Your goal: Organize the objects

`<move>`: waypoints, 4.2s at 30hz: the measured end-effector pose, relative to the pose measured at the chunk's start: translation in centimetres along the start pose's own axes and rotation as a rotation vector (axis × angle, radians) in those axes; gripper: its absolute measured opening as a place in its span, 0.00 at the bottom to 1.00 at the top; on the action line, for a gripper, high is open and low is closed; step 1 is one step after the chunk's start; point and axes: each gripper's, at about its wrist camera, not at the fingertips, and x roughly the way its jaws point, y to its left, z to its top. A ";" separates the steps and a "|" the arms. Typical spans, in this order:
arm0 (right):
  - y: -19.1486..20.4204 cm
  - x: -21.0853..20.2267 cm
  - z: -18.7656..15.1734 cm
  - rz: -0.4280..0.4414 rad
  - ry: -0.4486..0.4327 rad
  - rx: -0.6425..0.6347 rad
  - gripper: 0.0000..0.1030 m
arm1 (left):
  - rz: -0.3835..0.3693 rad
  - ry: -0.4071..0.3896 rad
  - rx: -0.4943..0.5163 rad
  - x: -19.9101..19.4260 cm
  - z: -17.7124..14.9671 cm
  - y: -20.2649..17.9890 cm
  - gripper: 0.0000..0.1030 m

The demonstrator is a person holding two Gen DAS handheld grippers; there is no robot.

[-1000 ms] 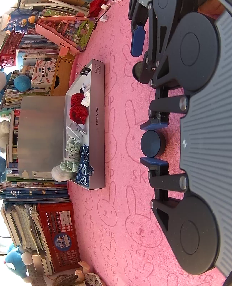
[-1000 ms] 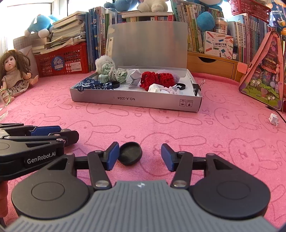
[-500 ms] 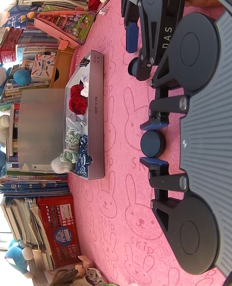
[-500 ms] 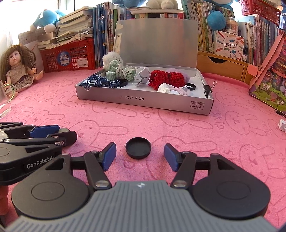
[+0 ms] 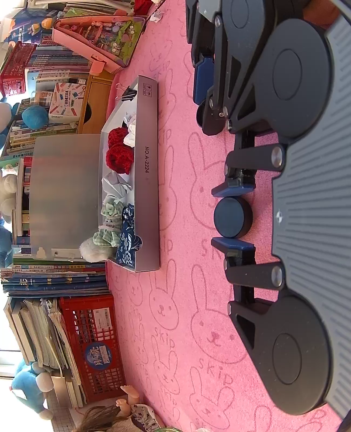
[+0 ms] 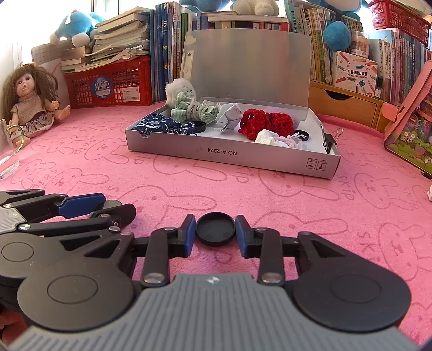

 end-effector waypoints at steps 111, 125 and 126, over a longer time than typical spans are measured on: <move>-10.9 15.7 14.6 -0.024 0.140 0.329 0.36 | 0.033 0.062 -0.018 21.5 15.9 0.0 0.36; -10.9 15.5 13.9 -0.019 0.157 0.316 0.53 | 0.026 0.061 0.011 20.9 16.2 0.1 0.36; -11.0 15.4 13.9 -0.014 0.157 0.318 0.53 | 0.030 0.062 0.013 20.7 16.1 0.1 0.38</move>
